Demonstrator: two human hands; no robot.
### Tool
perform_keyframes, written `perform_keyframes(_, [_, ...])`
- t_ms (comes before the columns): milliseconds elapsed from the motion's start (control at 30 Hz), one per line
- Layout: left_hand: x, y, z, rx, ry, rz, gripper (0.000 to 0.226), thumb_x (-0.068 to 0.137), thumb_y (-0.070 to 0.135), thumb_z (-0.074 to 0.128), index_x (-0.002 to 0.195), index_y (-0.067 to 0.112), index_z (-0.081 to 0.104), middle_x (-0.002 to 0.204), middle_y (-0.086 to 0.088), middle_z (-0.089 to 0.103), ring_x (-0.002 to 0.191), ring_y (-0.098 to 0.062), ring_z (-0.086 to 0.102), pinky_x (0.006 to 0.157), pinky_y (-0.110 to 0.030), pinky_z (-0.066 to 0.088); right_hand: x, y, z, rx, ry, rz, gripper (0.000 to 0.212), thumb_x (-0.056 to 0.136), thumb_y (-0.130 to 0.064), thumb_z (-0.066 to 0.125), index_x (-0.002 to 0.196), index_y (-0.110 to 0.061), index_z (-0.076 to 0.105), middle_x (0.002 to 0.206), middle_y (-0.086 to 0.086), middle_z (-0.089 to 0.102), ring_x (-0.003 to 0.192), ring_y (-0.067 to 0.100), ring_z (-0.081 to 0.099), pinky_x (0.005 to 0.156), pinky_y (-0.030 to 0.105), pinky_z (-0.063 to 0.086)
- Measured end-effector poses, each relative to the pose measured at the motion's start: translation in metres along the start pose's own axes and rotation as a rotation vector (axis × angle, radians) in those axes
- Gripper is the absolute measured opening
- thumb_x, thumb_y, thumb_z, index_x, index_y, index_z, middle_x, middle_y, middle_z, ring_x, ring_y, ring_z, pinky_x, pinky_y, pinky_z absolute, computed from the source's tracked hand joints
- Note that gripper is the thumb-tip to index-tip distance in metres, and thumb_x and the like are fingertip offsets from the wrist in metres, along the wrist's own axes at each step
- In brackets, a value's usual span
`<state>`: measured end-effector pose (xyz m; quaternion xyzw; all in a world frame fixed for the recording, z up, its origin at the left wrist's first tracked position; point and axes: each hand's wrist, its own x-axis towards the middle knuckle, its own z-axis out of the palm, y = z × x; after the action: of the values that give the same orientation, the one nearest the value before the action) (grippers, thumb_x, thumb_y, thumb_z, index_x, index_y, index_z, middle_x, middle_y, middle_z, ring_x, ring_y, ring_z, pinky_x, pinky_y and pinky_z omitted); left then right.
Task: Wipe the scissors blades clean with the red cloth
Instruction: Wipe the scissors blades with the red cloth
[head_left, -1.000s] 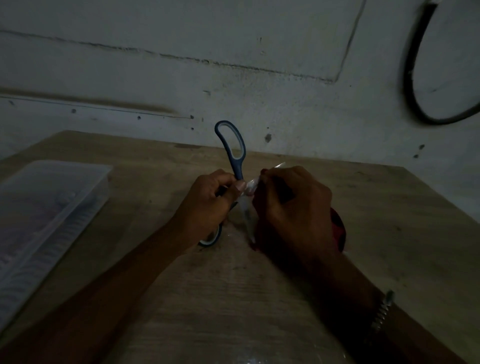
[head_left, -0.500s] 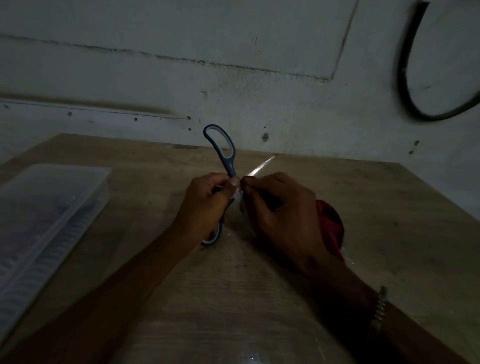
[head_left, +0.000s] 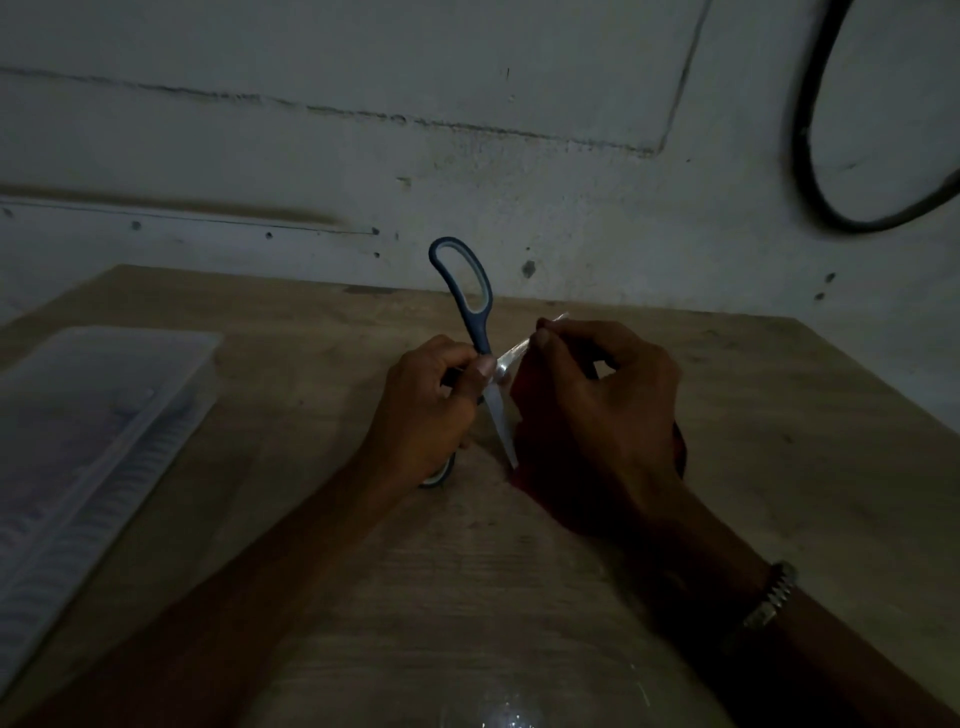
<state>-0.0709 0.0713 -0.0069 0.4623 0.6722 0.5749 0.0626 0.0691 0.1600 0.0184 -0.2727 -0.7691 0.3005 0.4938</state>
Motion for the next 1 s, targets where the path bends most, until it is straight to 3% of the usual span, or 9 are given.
perform_keyframes(67, [0.0,0.001,0.0,0.003,0.015,-0.009,0.018,0.101,0.02,0.059,0.096,0.01,0.073,0.089,0.005,0.063,0.075,-0.008,0.062,0.064,-0.03,0.053,-0.009,-0.011,0.003,-0.037,-0.092,-0.072,0.015,0.1,-0.027,0.069,0.096,-0.041,0.072,0.091,-0.022,0.071,0.095,-0.005,0.066,0.084,0.012,0.052])
perform_keyframes(267, [-0.003,0.0,0.002,-0.033,0.02,-0.07,0.02,0.104,0.02,0.054,0.099,0.011,0.071,0.097,-0.004,0.063,0.085,-0.018,0.065,0.047,-0.019,0.05,-0.016,-0.004,0.008,-0.169,-0.251,-0.182,0.027,0.1,-0.02,0.069,0.127,-0.023,0.074,0.11,-0.011,0.069,0.093,0.0,0.066,0.083,0.018,0.057])
perform_keyframes(367, [-0.003,-0.001,0.003,0.005,0.027,-0.017,0.019,0.103,0.018,0.054,0.096,0.012,0.071,0.093,-0.001,0.062,0.081,-0.015,0.064,0.048,-0.018,0.048,-0.012,-0.002,0.009,-0.146,-0.17,-0.172,0.025,0.097,-0.02,0.073,0.121,-0.023,0.078,0.109,-0.006,0.075,0.092,0.001,0.068,0.08,0.019,0.057])
perform_keyframes(500, [-0.001,-0.003,0.002,0.061,0.025,0.071,0.019,0.102,0.016,0.057,0.092,0.009,0.071,0.089,0.004,0.06,0.081,-0.016,0.063,0.062,-0.035,0.054,-0.008,-0.003,0.01,0.049,-0.078,0.025,0.019,0.095,-0.023,0.072,0.109,-0.03,0.081,0.099,-0.01,0.078,0.086,0.003,0.074,0.081,0.032,0.063])
perform_keyframes(600, [-0.001,-0.003,0.003,0.053,0.011,0.097,0.019,0.102,0.015,0.057,0.092,0.007,0.071,0.087,0.007,0.057,0.075,-0.015,0.061,0.06,-0.036,0.052,0.007,0.001,0.004,0.021,0.026,0.037,0.018,0.092,-0.019,0.075,0.106,-0.027,0.083,0.099,-0.016,0.079,0.092,-0.006,0.072,0.088,0.018,0.058])
perform_keyframes(733, [-0.001,-0.002,0.006,0.093,0.041,0.082,0.018,0.102,0.017,0.058,0.088,0.015,0.07,0.086,0.005,0.059,0.069,-0.012,0.06,0.057,-0.034,0.053,0.028,0.011,-0.015,0.062,0.179,0.092,0.015,0.092,-0.02,0.077,0.105,-0.025,0.083,0.098,-0.018,0.079,0.095,-0.006,0.072,0.094,0.024,0.059])
perform_keyframes(800, [0.0,-0.003,0.006,0.094,0.074,0.0,0.019,0.102,0.02,0.058,0.095,0.011,0.072,0.091,-0.001,0.062,0.07,-0.014,0.062,0.054,-0.034,0.056,0.023,0.01,-0.019,0.064,0.196,0.066,0.015,0.094,-0.021,0.077,0.107,-0.026,0.081,0.098,-0.019,0.078,0.096,-0.006,0.071,0.09,0.017,0.057])
perform_keyframes(867, [0.001,-0.004,0.005,0.048,0.091,-0.067,0.021,0.102,0.022,0.056,0.104,0.008,0.072,0.097,-0.004,0.064,0.071,-0.014,0.064,0.05,-0.026,0.056,0.012,0.002,-0.014,0.073,0.128,0.064,0.015,0.094,-0.025,0.076,0.108,-0.031,0.075,0.095,-0.02,0.076,0.093,-0.008,0.07,0.082,0.008,0.054])
perform_keyframes(1000, [-0.002,-0.004,0.005,0.065,0.096,-0.017,0.021,0.103,0.024,0.056,0.1,0.012,0.073,0.089,0.008,0.061,0.08,-0.017,0.065,0.065,-0.046,0.061,-0.008,-0.006,0.007,0.081,-0.099,0.026,0.016,0.098,-0.032,0.072,0.106,-0.029,0.059,0.09,-0.012,0.073,0.087,-0.006,0.069,0.07,0.005,0.051])
